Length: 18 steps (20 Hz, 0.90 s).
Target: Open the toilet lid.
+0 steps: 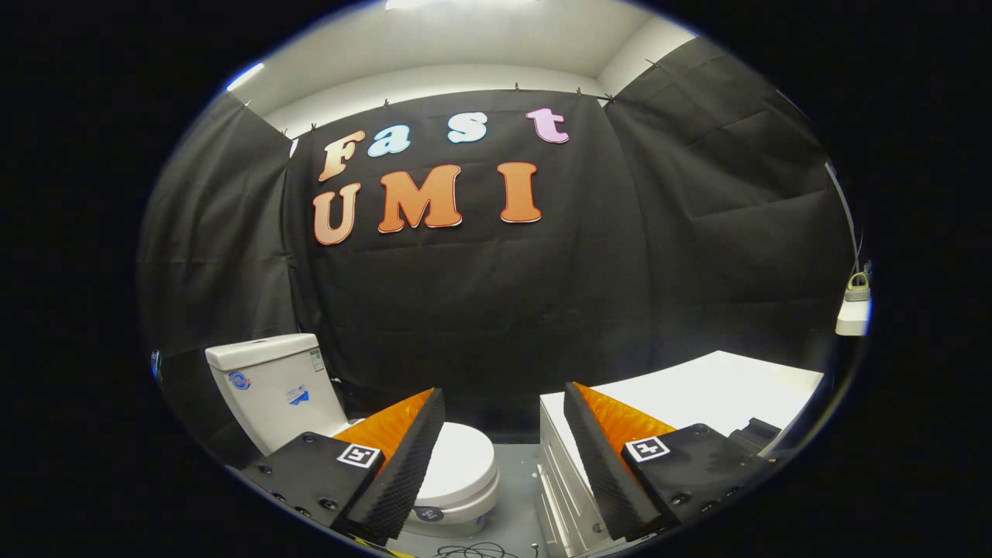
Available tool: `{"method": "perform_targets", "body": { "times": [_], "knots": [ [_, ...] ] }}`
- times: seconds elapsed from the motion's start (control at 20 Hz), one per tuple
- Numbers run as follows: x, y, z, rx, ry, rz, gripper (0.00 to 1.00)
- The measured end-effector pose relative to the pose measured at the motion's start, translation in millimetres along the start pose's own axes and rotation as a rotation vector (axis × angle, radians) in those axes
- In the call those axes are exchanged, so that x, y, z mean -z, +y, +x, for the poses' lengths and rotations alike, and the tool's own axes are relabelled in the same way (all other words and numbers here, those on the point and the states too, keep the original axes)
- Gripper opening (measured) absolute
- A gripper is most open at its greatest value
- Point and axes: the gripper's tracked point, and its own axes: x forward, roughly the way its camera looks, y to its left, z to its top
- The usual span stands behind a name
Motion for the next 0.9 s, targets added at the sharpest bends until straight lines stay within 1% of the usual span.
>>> {"method": "perform_targets", "body": {
  "times": [0.35,0.45,0.55,0.65,0.8,0.9],
  "knots": [
    [-2,0,-1,-0.006,-0.011,-0.005,0.99],
    [-18,1,-5,-0.004,-0.069,0.011,0.99],
    [-43,2,-12,-0.006,-0.145,0.038,0.99],
    [-49,-2,-14,0.012,-0.178,0.05,0.98],
    [-33,-4,-9,0.033,-0.132,0.08,0.98],
    [-14,8,1,0.019,-0.062,0.111,0.98]
  ]
}}
